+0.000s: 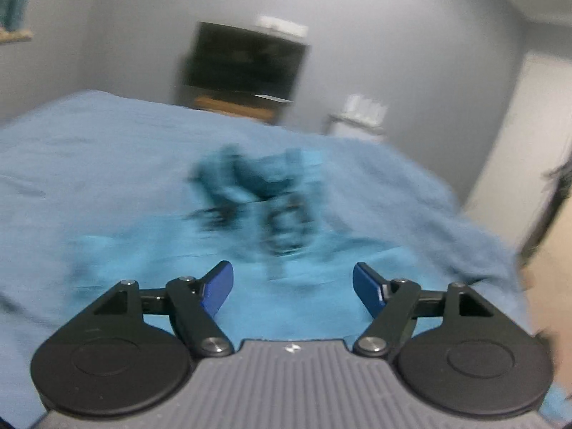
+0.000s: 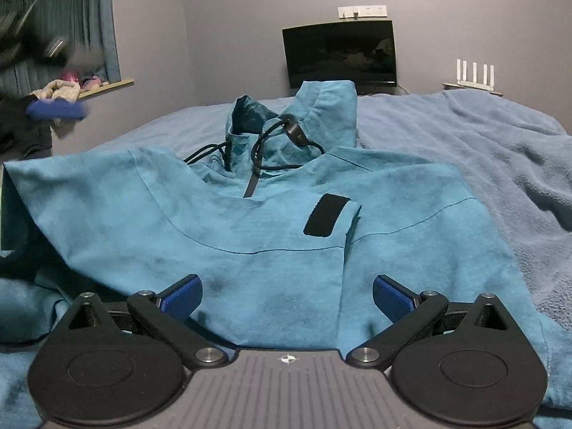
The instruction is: Fold large clothes
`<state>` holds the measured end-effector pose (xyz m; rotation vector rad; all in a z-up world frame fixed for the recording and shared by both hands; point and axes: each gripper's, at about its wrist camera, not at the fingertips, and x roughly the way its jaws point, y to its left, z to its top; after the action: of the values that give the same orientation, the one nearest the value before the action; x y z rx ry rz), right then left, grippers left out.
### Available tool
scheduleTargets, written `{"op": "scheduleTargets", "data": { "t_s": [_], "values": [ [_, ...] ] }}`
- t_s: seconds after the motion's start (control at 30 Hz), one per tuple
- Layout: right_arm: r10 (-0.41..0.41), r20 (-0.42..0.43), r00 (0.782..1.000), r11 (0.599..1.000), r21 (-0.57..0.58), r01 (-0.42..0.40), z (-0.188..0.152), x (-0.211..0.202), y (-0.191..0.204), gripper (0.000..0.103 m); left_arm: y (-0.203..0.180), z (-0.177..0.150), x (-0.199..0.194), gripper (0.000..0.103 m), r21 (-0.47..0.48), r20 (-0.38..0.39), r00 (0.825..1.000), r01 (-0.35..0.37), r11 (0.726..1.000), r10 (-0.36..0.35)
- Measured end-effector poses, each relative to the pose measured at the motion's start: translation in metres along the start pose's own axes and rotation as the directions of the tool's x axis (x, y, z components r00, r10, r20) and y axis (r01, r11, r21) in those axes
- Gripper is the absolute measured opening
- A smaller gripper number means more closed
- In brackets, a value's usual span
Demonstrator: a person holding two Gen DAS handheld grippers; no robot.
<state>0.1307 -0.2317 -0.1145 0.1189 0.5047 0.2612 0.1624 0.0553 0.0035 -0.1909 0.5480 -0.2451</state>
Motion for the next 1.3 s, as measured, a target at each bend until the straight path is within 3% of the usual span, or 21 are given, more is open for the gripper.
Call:
{"op": "scheduleTargets", "data": {
  "t_s": [0.07, 0.17, 0.3, 0.37, 0.43, 0.5, 0.57, 0.63, 0.73, 0.83, 0.97, 1.03, 1.1, 1.2, 1.3],
  "values": [
    [0.021, -0.007, 1.0, 0.999, 0.051, -0.02, 0.001, 0.0, -0.007, 0.1, 0.028, -0.01, -0.013, 0.073, 0.008, -0.008, 0.995, -0.099, 0.995, 0.099],
    [0.006, -0.033, 0.999, 0.991, 0.137, -0.002, 0.001, 0.004, -0.018, 0.093, 0.067, -0.028, -0.028, 0.073, -0.029, -0.016, 0.983, -0.182, 0.983, 0.182],
    [0.011, -0.074, 0.997, 0.965, 0.263, 0.009, -0.001, 0.013, -0.035, 0.078, 0.099, -0.051, -0.036, 0.075, -0.083, -0.035, 0.98, -0.197, 0.977, 0.195],
    [0.025, -0.086, 0.996, 0.958, 0.285, 0.001, -0.003, 0.018, -0.037, 0.068, 0.103, -0.062, -0.03, 0.075, -0.063, -0.045, 0.979, -0.202, 0.977, 0.199],
    [0.037, -0.094, 0.995, 0.958, 0.286, -0.008, -0.004, 0.021, -0.035, 0.064, 0.101, -0.07, -0.022, 0.075, -0.03, -0.056, 0.981, -0.187, 0.982, 0.185],
    [0.054, -0.103, 0.993, 0.961, 0.277, -0.023, -0.005, 0.026, -0.032, 0.05, 0.1, -0.076, -0.015, 0.075, -0.002, -0.083, 0.981, -0.177, 0.984, 0.176],
    [0.048, -0.107, 0.993, 0.965, 0.262, -0.019, -0.003, 0.027, -0.029, 0.02, 0.103, -0.079, -0.008, 0.075, 0.004, -0.106, 0.978, -0.18, 0.984, 0.18],
    [0.037, -0.069, 0.997, 0.964, 0.265, -0.018, 0.001, 0.021, -0.03, 0.005, 0.106, -0.081, -0.004, 0.075, -0.007, -0.11, 0.979, -0.172, 0.985, 0.17],
    [-0.065, 0.026, 0.998, 0.967, 0.247, 0.057, 0.018, 0.001, -0.032, 0.003, 0.103, -0.08, -0.01, 0.08, 0.006, -0.098, 0.987, -0.127, 0.992, 0.127],
    [-0.238, 0.11, 0.965, 0.96, 0.18, 0.216, 0.036, -0.016, -0.036, 0.002, 0.093, -0.082, -0.011, 0.089, 0.06, -0.105, 0.992, -0.061, 0.996, 0.067],
    [-0.378, 0.04, 0.925, 0.914, 0.178, 0.366, 0.035, -0.009, -0.055, 0.003, 0.078, -0.083, -0.009, 0.09, 0.131, -0.124, 0.992, -0.001, 0.991, 0.017],
    [-0.379, -0.033, 0.925, 0.905, 0.194, 0.378, 0.028, 0.004, -0.065, 0.003, 0.073, -0.081, -0.008, 0.09, 0.136, -0.112, 0.994, 0.008, 0.991, 0.008],
    [-0.378, -0.037, 0.925, 0.905, 0.197, 0.377, 0.026, 0.006, -0.066, 0.003, 0.073, -0.073, -0.008, 0.09, 0.115, -0.098, 0.995, 0.011, 0.993, 0.0],
    [-0.385, 0.007, 0.923, 0.912, 0.155, 0.379, 0.035, 0.008, -0.061, 0.003, 0.077, -0.056, -0.011, 0.09, 0.021, -0.075, 0.996, 0.053, 0.998, -0.051],
    [-0.379, 0.094, 0.92, 0.923, 0.112, 0.369, 0.046, 0.0, -0.056, 0.003, 0.084, -0.04, -0.024, 0.09, -0.09, -0.001, 0.989, 0.149, 0.985, -0.15]
  ]
}}
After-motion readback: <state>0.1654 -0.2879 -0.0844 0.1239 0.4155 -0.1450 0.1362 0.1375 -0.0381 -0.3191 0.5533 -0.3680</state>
